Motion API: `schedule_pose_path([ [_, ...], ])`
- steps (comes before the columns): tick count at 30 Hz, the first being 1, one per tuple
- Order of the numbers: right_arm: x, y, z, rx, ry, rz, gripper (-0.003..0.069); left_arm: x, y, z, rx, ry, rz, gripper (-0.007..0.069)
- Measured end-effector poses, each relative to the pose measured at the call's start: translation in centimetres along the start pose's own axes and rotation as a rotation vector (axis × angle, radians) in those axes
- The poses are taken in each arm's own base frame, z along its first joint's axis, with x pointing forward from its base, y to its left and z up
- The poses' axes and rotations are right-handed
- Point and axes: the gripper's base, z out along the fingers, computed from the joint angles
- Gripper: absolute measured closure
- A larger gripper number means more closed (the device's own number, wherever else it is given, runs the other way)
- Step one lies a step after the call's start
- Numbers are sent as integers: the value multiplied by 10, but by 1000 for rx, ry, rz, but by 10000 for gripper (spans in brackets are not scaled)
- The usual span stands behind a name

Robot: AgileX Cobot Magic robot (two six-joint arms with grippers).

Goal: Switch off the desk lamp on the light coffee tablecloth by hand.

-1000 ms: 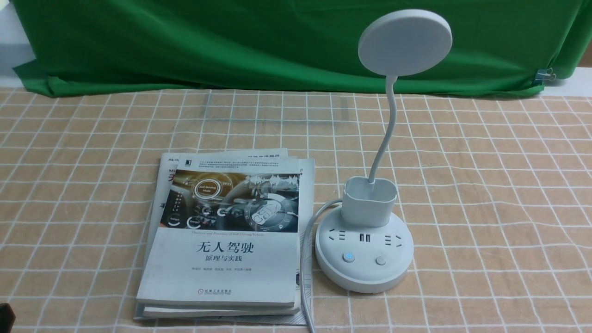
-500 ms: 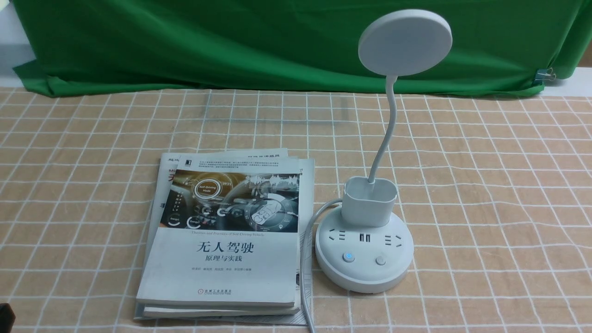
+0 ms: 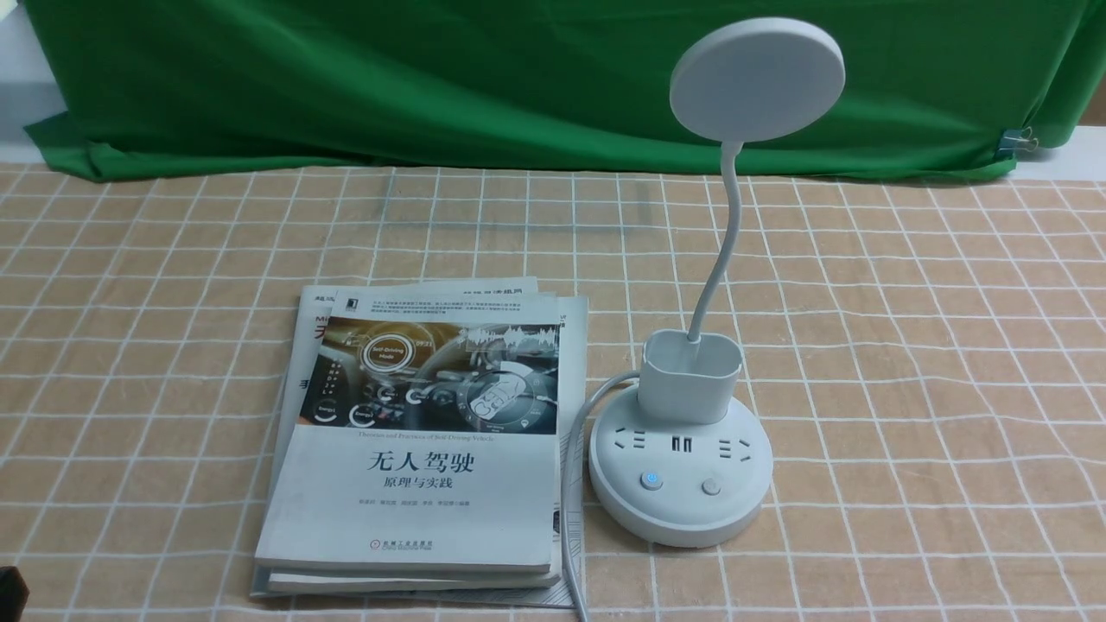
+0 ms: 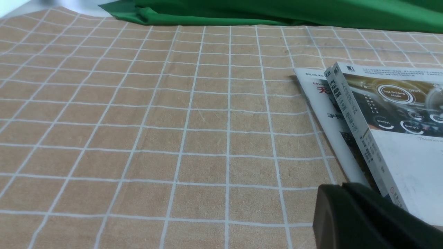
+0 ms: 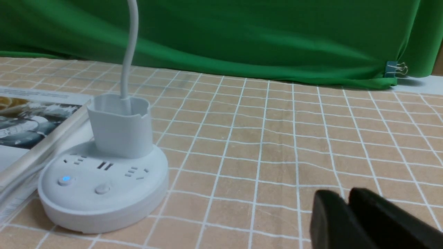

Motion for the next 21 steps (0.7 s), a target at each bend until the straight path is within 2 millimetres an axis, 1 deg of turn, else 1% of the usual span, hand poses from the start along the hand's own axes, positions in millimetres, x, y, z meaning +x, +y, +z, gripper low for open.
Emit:
schedule_pose_path([
  [11, 0, 0, 0, 0, 0, 0, 548, 0, 0, 0, 0, 0, 0, 620],
  [21, 0, 0, 0, 0, 0, 0, 517, 0, 0, 0, 0, 0, 0, 620],
])
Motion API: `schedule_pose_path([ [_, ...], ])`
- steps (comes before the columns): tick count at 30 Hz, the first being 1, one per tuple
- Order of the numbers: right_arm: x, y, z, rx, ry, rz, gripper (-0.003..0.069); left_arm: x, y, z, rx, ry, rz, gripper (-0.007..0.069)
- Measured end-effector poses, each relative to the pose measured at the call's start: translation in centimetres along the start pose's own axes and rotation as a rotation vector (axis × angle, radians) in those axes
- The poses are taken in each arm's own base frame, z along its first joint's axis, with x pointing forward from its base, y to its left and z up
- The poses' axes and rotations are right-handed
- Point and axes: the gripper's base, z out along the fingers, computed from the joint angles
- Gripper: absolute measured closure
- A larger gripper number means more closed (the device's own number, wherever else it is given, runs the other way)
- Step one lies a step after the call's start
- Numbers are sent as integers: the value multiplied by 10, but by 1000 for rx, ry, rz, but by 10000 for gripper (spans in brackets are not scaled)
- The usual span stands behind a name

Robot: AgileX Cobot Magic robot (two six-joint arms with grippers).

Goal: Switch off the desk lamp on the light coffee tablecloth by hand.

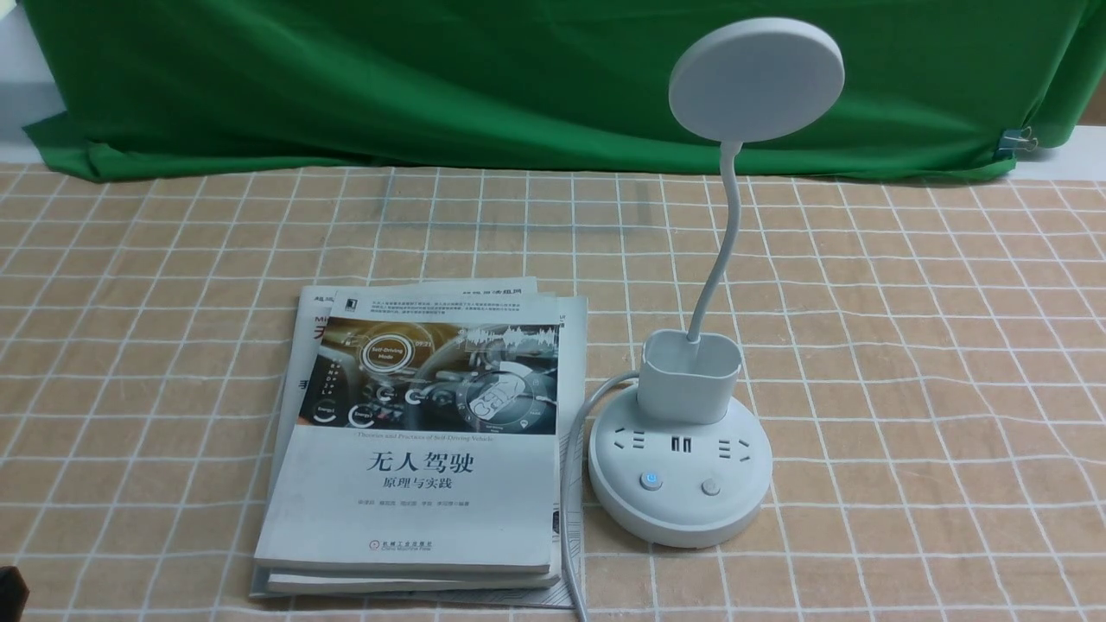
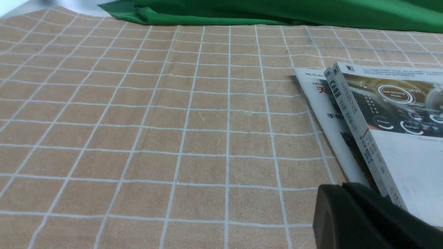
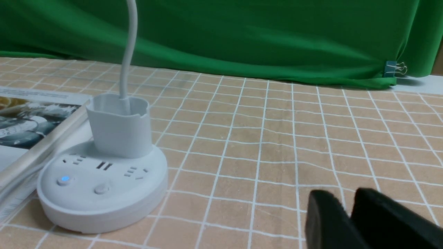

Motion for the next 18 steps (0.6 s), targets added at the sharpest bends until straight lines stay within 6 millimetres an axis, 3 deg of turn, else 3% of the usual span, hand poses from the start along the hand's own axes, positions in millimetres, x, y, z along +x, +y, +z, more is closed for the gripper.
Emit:
schedule_pose_path([
  [18, 0, 0, 0, 0, 0, 0, 465, 0, 0, 0, 0, 0, 1, 620],
])
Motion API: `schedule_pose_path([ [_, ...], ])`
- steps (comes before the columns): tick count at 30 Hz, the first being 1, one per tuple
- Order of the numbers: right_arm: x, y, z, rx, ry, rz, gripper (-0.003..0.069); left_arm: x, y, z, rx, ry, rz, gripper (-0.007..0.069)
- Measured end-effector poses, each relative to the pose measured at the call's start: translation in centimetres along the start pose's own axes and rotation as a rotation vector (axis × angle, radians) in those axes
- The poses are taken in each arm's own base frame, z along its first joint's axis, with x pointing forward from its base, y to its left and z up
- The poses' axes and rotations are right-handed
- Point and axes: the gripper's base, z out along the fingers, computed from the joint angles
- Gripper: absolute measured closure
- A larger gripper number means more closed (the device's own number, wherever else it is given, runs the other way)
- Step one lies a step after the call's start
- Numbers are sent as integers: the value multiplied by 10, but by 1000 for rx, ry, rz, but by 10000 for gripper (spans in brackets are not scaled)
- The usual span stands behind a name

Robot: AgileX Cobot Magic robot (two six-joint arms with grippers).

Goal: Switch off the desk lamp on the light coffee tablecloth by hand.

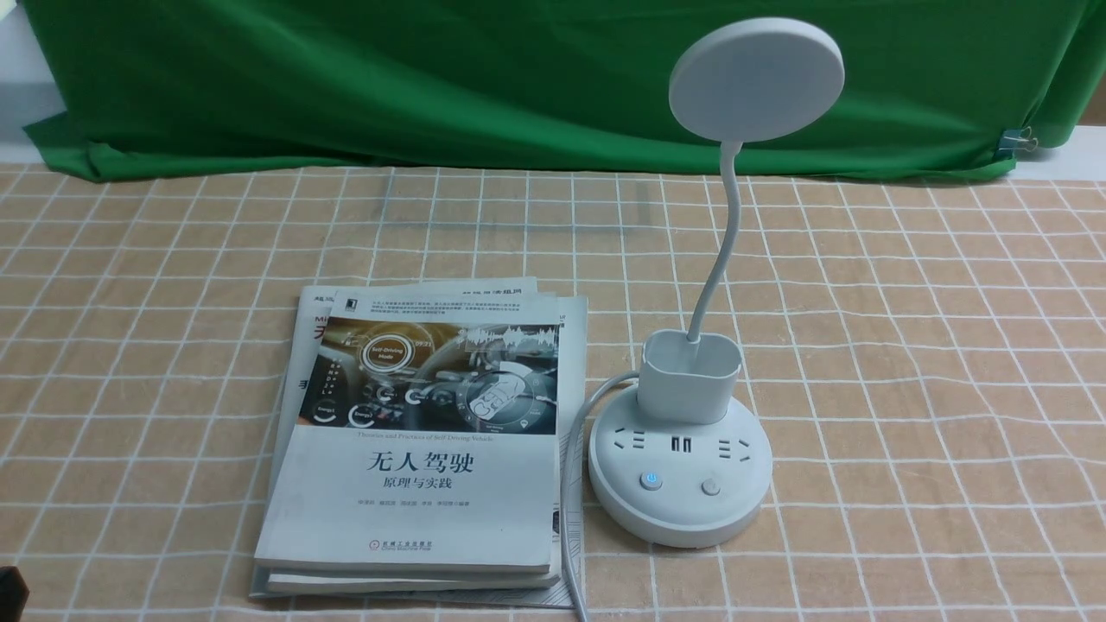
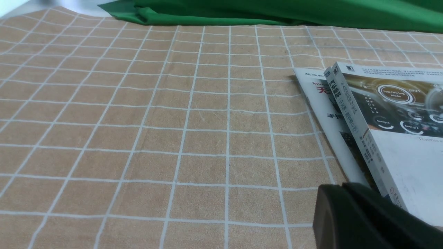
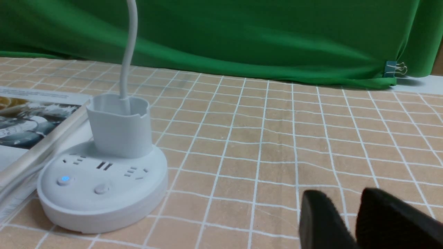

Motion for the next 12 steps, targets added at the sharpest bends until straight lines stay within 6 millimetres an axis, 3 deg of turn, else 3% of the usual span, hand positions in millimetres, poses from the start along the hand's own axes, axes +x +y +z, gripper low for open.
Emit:
schedule_pose_path([
  [12, 0, 0, 0, 0, 0, 0, 438, 0, 0, 0, 0, 0, 0, 620],
])
